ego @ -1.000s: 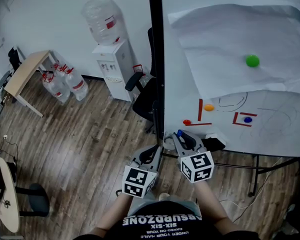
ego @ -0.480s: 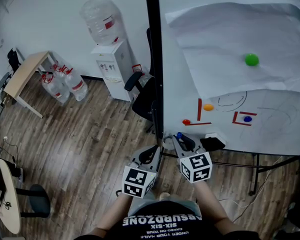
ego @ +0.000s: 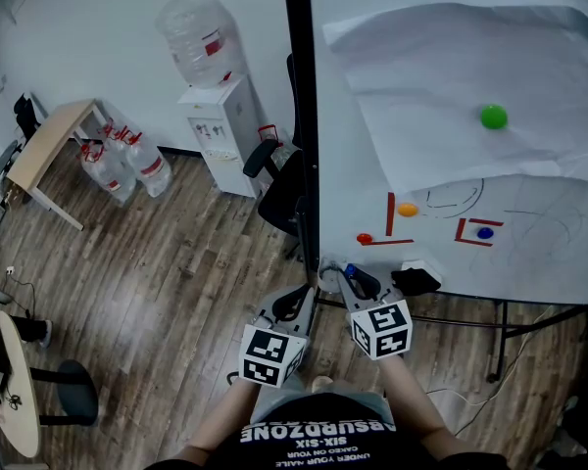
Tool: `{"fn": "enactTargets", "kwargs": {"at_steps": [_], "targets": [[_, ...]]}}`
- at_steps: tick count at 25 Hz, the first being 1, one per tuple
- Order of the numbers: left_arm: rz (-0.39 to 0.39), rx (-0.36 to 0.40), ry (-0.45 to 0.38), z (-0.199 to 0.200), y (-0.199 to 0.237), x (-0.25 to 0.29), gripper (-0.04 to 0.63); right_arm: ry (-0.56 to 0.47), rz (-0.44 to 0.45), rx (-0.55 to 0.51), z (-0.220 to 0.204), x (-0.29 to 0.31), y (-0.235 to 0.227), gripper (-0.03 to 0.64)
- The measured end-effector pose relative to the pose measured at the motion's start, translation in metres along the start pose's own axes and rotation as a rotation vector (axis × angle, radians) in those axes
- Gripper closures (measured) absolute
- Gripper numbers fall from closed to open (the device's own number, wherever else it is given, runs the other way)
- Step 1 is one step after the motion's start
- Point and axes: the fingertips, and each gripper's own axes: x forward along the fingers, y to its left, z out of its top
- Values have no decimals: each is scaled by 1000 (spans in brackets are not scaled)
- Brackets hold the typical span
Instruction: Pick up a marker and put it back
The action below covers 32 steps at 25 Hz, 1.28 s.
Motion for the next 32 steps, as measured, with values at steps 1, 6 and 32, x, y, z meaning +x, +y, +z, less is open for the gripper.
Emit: {"fn": "enactTargets", "kwargs": {"at_steps": [1, 6, 32], "targets": [[0, 1, 1, 0, 0, 0, 589, 5, 1, 1, -2, 0, 0, 546], [0, 2, 7, -2, -1, 1, 589, 27, 8, 3, -11, 1, 2, 546], [-15, 11, 19, -5, -13, 4, 589, 58, 18, 4, -30, -7, 2, 541]]}}
